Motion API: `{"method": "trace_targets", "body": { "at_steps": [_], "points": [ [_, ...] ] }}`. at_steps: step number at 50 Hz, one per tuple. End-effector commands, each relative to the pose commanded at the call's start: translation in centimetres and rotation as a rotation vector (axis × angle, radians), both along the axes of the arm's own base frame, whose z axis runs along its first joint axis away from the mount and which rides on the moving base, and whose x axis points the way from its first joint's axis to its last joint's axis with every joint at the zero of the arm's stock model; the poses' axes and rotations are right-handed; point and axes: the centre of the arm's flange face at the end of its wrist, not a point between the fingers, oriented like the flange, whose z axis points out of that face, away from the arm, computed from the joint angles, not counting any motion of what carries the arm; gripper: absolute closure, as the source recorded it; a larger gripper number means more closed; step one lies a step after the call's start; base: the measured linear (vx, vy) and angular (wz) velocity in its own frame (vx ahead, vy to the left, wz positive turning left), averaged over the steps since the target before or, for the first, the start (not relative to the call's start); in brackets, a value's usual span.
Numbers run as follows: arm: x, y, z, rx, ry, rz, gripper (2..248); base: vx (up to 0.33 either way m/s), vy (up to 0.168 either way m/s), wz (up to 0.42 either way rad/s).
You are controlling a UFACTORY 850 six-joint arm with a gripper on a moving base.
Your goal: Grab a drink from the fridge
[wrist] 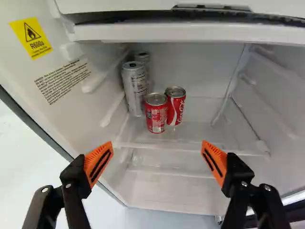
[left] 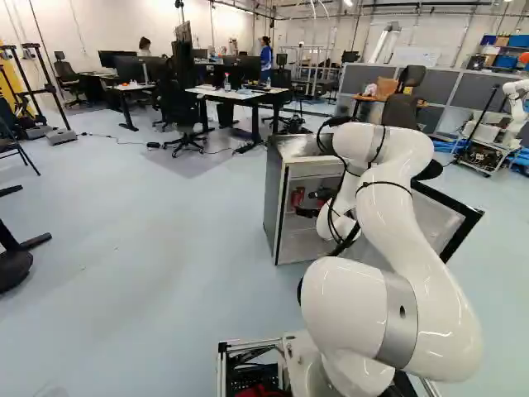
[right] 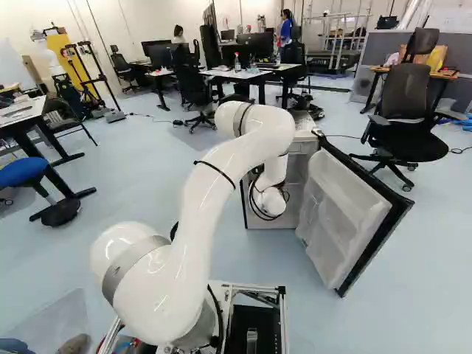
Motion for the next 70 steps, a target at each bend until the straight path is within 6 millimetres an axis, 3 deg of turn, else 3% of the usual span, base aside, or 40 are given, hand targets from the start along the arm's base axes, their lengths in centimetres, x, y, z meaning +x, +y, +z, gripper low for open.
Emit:
{"method": "trace_targets", "body": {
  "at_steps": [15,70],
  "points": [
    [0.8,-0.1,-2.1,0.004,-0.021,0.005,3,0.000,0.000,0.000],
    [3.4,0.6,-2.5,-0.010,-0.080,0.033,3,0.000,0.000,0.000]
  ]
}}
